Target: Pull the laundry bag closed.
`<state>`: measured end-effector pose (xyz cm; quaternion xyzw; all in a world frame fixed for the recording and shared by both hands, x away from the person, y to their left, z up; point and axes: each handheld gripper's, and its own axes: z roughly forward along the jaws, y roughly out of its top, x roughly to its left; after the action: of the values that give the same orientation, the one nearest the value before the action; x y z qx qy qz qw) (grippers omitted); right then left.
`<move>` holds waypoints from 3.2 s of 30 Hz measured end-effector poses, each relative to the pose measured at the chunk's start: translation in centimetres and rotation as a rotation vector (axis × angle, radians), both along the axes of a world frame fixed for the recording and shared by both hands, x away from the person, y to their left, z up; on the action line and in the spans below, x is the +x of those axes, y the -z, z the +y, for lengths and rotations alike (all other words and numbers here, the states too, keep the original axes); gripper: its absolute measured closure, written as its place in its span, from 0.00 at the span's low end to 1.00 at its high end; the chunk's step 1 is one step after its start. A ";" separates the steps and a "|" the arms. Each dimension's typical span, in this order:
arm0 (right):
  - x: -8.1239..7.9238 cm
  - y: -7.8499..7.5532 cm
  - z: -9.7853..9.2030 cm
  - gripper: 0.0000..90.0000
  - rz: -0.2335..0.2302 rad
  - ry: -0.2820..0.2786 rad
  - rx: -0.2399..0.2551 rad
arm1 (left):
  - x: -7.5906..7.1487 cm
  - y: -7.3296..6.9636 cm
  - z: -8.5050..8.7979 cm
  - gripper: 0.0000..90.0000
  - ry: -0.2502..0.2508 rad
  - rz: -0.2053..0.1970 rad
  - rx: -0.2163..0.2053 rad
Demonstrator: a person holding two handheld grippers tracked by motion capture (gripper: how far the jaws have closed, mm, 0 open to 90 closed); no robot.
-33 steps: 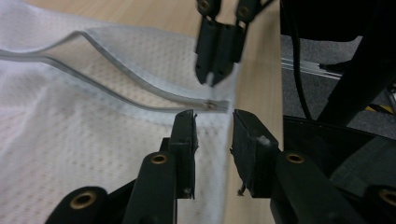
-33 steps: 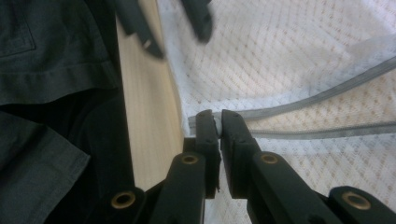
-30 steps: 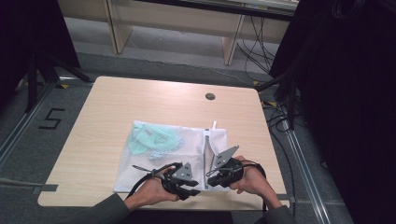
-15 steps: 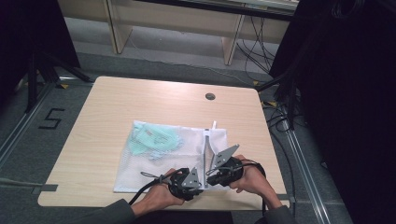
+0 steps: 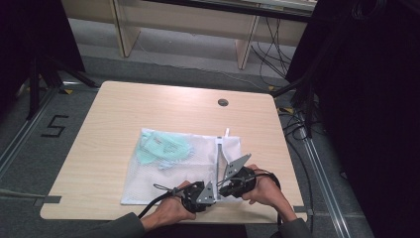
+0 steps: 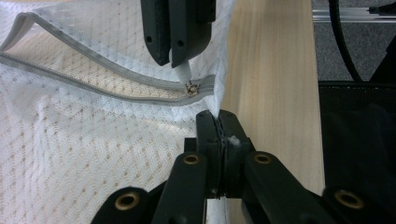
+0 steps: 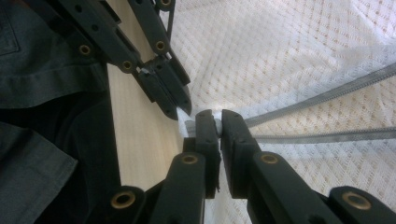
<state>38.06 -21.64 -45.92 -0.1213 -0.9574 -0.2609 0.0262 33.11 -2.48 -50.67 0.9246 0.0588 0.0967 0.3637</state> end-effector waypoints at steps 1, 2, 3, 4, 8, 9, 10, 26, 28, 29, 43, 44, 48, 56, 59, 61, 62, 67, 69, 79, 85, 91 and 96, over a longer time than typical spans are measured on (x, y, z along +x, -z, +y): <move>0.0 0.0 0.0 0.96 0.000 0.000 0.000 | 0.0 0.0 0.0 0.98 0.000 0.000 0.000; -0.1 0.0 0.0 0.96 0.007 0.004 0.001 | 0.0 0.0 0.0 0.98 0.002 -0.009 0.001; 0.0 0.1 0.1 0.96 0.005 0.006 -0.002 | 0.0 0.0 0.0 0.99 0.006 -0.007 0.003; 0.1 0.2 0.0 0.96 -0.004 0.006 -0.008 | -0.1 0.0 0.0 0.99 0.002 -0.011 0.003; 0.4 0.3 0.0 0.96 0.001 0.012 -0.004 | -0.1 0.0 0.0 0.99 0.004 -0.006 0.002; 0.4 0.3 0.1 0.96 0.007 0.014 -0.005 | -0.1 0.0 0.0 0.99 0.006 -0.016 0.004; 0.4 0.4 0.1 0.96 0.009 0.026 -0.005 | -0.2 0.0 0.0 0.99 0.001 -0.004 0.001; 0.6 0.6 0.3 0.96 -0.023 0.083 -0.071 | -0.6 0.1 0.0 0.99 0.010 0.003 -0.032; 0.8 0.7 0.1 0.96 -0.023 0.082 -0.065 | -0.6 0.2 -0.1 0.99 0.003 0.013 -0.044; 0.9 0.7 0.0 0.96 -0.023 0.076 -0.049 | -0.6 0.3 -0.2 0.99 -0.002 0.018 -0.049; 1.2 0.8 0.0 0.96 -0.033 0.083 -0.034 | -0.2 0.0 0.1 0.99 -0.024 0.046 -0.065; 1.2 0.8 -0.1 0.96 -0.030 0.086 -0.039 | -0.3 0.1 0.1 0.99 -0.033 0.056 -0.066; 1.6 1.0 -0.2 0.96 -0.033 0.104 -0.042 | -0.3 0.1 0.0 0.99 -0.034 0.071 -0.073; 2.0 0.9 -0.1 0.96 -0.051 0.117 -0.042 | -0.1 0.1 0.2 0.99 -0.030 0.072 -0.082; 2.3 1.0 -0.1 0.96 -0.055 0.113 -0.040 | -0.1 0.0 0.2 0.99 -0.034 0.079 -0.089; 2.4 0.9 -0.2 0.96 -0.056 0.127 -0.050 | 0.0 -0.1 0.3 0.99 -0.023 0.070 -0.075; 2.5 0.9 -0.1 0.96 -0.060 0.128 -0.051 | 0.1 -0.2 0.4 0.99 -0.007 0.060 -0.052; 2.9 0.9 -0.1 0.96 -0.078 0.115 -0.046 | -0.1 0.0 0.2 0.99 -0.032 0.080 -0.093; 3.1 0.8 0.0 0.96 -0.091 0.111 -0.045 | 0.0 0.0 0.3 0.99 -0.032 0.084 -0.091; 3.9 1.0 -0.1 0.96 -0.089 0.127 -0.040 | -0.1 0.0 0.2 0.99 -0.031 0.082 -0.093; 4.3 0.9 0.0 0.96 -0.103 0.123 -0.046 | 0.0 -0.1 0.3 0.99 -0.034 0.088 -0.097; 4.9 0.9 0.0 0.96 -0.118 0.113 -0.043 | 0.0 -0.1 0.3 0.99 -0.039 0.083 -0.104; 5.1 0.9 -0.2 0.95 -0.116 0.136 -0.047 | -0.1 -0.2 0.3 0.99 -0.038 0.081 -0.101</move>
<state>43.17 -21.83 -46.79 -0.1713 -0.9527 -0.2461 -0.0499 33.05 -2.23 -50.52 0.9070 0.0959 0.0632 0.4051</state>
